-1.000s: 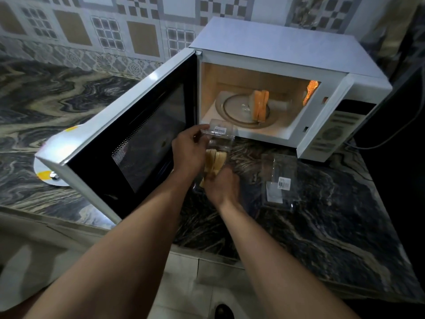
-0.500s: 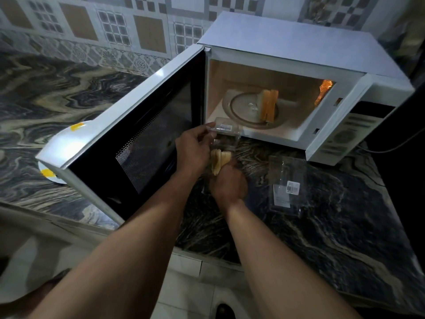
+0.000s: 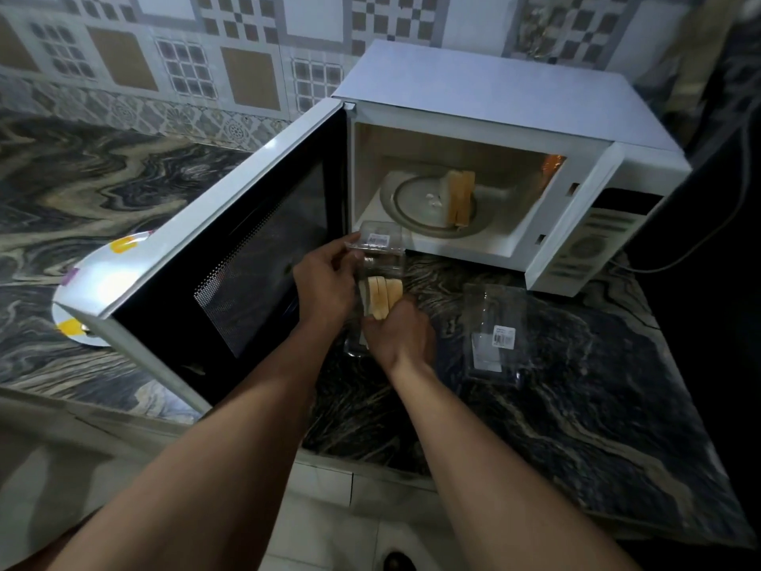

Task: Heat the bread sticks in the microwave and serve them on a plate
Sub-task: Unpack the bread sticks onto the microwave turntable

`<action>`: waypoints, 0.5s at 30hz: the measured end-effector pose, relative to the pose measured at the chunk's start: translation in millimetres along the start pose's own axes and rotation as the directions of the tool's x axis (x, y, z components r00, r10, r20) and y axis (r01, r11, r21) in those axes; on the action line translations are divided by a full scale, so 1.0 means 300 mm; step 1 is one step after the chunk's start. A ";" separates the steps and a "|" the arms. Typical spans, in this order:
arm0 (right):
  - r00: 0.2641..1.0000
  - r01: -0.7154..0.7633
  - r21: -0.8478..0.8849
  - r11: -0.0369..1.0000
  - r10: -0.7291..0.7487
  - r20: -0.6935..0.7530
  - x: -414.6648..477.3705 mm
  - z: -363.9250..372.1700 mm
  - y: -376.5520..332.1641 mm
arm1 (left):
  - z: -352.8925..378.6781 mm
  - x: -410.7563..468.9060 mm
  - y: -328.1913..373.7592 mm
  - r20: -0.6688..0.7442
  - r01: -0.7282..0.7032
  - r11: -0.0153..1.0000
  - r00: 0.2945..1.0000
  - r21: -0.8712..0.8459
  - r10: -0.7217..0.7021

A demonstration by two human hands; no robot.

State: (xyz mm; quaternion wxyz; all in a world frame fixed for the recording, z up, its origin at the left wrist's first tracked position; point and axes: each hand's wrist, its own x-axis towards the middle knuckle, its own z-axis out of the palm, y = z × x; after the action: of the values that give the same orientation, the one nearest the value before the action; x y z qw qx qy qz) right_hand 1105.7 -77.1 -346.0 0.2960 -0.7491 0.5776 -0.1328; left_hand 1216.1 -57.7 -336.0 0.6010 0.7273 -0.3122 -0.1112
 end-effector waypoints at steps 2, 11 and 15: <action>1.000 -0.004 0.015 1.000 0.004 0.003 -0.014 -0.006 0.002 | -0.003 -0.008 0.007 -0.002 0.001 1.000 1.000 0.001 -0.001; 0.999 -0.022 0.015 1.000 0.022 -0.026 -0.085 -0.053 0.037 | -0.033 -0.037 0.025 -0.061 0.006 0.997 0.998 0.075 -0.001; 0.999 -0.021 -0.005 1.000 0.021 -0.049 -0.106 -0.090 0.073 | -0.049 -0.058 0.032 -0.078 0.017 0.994 0.997 0.107 -0.009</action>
State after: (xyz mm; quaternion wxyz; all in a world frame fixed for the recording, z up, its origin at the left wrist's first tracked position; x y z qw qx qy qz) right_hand 1064.3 -58.3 -333.1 0.2811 -0.7404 0.5929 -0.1461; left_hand 1207.5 -36.4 -327.0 0.5719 0.7643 -0.2896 -0.0699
